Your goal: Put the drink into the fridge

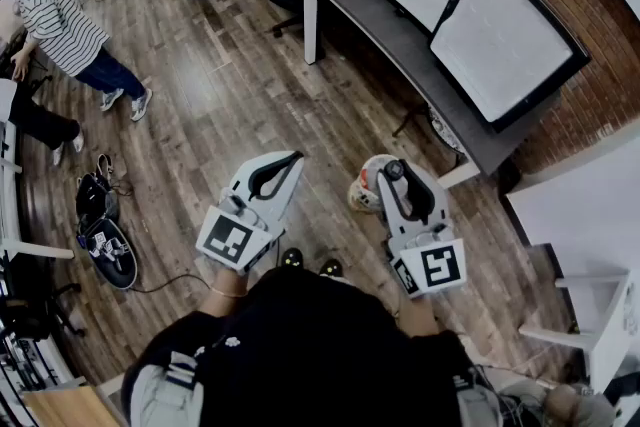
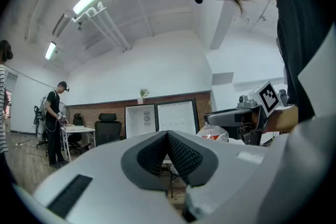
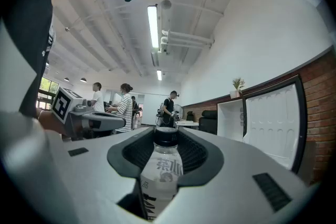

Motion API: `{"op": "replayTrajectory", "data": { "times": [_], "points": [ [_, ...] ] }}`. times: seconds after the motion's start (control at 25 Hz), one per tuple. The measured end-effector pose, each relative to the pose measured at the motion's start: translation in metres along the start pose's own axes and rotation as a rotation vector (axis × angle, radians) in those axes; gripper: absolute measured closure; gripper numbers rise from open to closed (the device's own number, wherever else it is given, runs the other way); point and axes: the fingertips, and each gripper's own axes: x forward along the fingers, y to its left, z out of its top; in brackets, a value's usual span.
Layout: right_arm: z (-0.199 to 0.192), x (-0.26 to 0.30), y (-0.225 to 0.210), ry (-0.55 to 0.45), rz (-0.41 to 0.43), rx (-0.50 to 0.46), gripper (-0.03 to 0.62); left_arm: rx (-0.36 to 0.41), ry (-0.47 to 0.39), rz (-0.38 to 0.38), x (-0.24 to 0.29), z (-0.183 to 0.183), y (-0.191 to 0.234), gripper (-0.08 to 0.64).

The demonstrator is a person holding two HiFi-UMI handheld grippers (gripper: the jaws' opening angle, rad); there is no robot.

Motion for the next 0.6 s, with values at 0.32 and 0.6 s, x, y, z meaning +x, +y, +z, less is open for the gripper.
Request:
{"op": "replayTrajectory", "data": {
  "times": [0.32, 0.6],
  "points": [
    [0.001, 0.005, 0.004, 0.002, -0.005, -0.004, 0.456, -0.006, -0.004, -0.003, -0.002, 0.0, 0.006, 0.563],
    [0.002, 0.009, 0.007, 0.001, -0.012, 0.01, 0.456, -0.015, -0.004, -0.006, -0.004, -0.002, 0.012, 0.563]
  ]
}}
